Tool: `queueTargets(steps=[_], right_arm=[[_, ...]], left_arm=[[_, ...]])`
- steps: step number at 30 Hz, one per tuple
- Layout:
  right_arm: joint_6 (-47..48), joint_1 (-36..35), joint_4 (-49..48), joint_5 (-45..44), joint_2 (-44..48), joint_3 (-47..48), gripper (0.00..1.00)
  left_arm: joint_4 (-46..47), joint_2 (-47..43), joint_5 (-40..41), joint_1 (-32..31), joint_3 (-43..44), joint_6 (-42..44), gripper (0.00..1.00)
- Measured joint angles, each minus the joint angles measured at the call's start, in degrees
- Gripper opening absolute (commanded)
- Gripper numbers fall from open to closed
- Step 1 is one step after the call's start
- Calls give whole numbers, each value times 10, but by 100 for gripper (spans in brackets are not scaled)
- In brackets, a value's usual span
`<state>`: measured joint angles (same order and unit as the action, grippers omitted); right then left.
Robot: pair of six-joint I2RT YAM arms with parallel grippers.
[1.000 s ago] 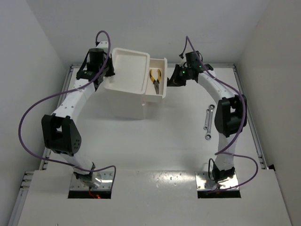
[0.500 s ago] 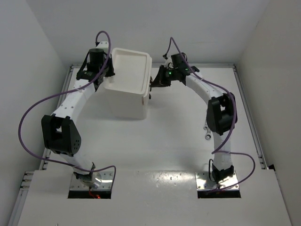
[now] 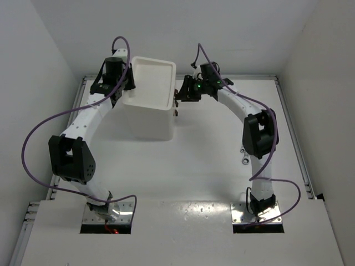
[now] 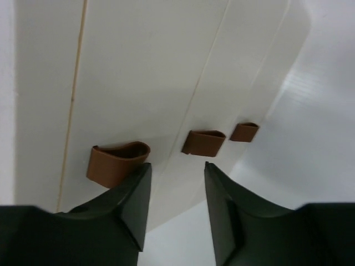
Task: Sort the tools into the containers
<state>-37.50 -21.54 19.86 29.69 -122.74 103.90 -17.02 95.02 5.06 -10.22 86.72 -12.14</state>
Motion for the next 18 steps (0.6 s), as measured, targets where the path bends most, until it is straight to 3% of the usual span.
queueTargets(steps=[6,12,14,17,18], right_arm=[[64,-1,2,-65,49,-46,61],[134,-1,-42,-157,174,-160,82],[149,1,-69,-195,219,-207,80],[166,5,-99,-239,269,-261,65],[172,9,-110,-249,282,-276,68]], left_arm=[[7,0,-1,-5,-1,-29,58],[6,6,4,-15,2,-38,62],[4,6,5,-15,4,-38,63],[2,6,13,-17,7,-36,65],[0,5,15,-19,9,-35,65]])
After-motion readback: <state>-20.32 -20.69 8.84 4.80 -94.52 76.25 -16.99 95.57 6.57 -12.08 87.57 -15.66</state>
